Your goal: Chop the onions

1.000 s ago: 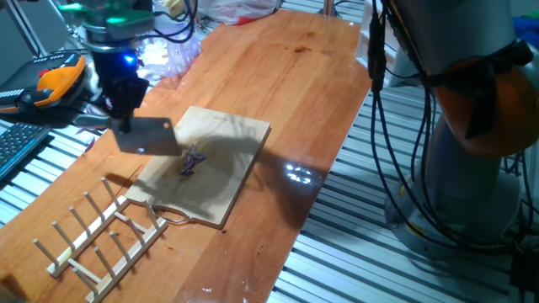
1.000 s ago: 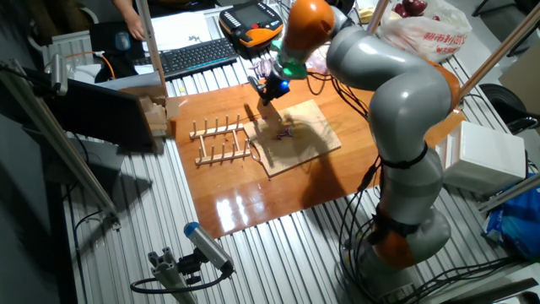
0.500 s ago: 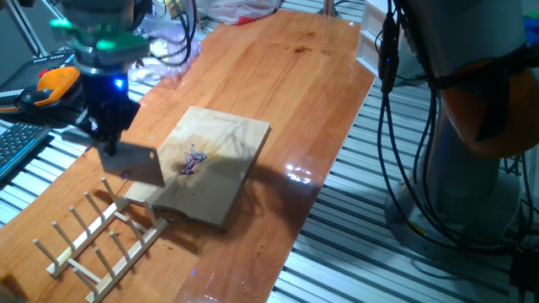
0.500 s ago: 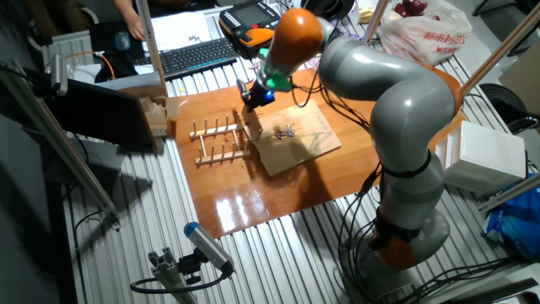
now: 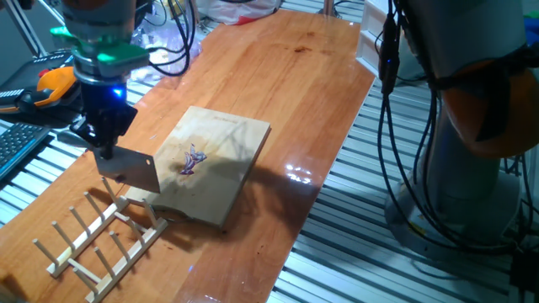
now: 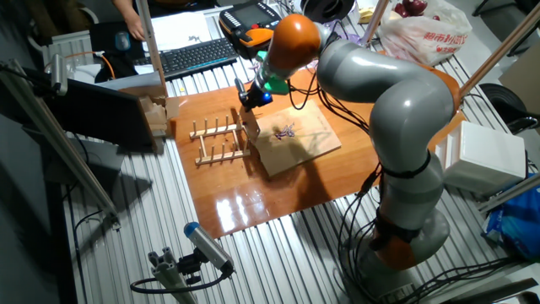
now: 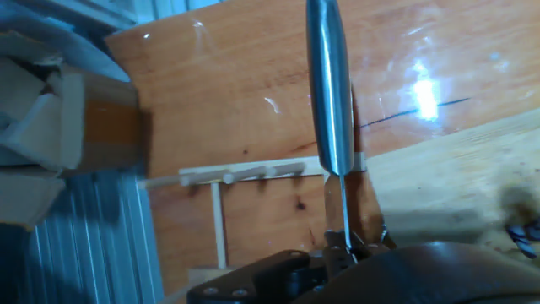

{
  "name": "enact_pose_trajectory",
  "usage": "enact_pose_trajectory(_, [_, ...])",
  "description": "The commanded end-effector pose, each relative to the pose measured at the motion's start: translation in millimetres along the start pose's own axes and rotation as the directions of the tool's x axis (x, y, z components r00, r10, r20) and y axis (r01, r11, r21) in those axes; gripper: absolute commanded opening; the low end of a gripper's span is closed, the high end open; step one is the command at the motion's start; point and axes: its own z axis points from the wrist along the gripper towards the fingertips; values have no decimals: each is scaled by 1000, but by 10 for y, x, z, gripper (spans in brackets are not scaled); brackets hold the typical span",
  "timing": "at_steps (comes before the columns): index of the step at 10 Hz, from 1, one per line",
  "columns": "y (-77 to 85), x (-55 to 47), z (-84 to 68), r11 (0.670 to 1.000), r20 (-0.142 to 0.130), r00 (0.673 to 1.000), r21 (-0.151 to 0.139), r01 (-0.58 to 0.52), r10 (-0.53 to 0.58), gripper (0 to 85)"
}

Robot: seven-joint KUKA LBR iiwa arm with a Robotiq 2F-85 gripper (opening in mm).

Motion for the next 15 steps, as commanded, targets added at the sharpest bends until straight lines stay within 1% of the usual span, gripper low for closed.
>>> enact_pose_trajectory(1, [4,-3,22,1000,14,1000,-8,0,0,0])
enact_pose_trajectory(3, [41,40,114,1000,68,998,-16,2,-1,0])
enact_pose_trajectory(4, [58,70,149,1000,88,996,-19,0,1,0])
enact_pose_trajectory(5, [71,98,165,1000,100,995,-19,2,0,0])
enact_pose_trajectory(7, [73,89,204,999,121,992,33,40,-43,0])
enact_pose_trajectory(8, [66,71,252,997,138,988,54,56,-63,0])
enact_pose_trajectory(9, [63,60,308,996,147,987,60,62,-70,0])
enact_pose_trajectory(10, [69,71,367,996,152,986,63,60,-69,0])
enact_pose_trajectory(11, [80,98,425,995,164,984,80,64,-77,0])
enact_pose_trajectory(12, [89,125,476,991,179,979,106,75,-93,0])
enact_pose_trajectory(13, [93,142,507,986,186,976,138,91,-116,0])
enact_pose_trajectory(14, [89,145,515,983,185,974,153,101,-129,0])
enact_pose_trajectory(15, [82,139,520,978,183,973,177,110,-142,0])
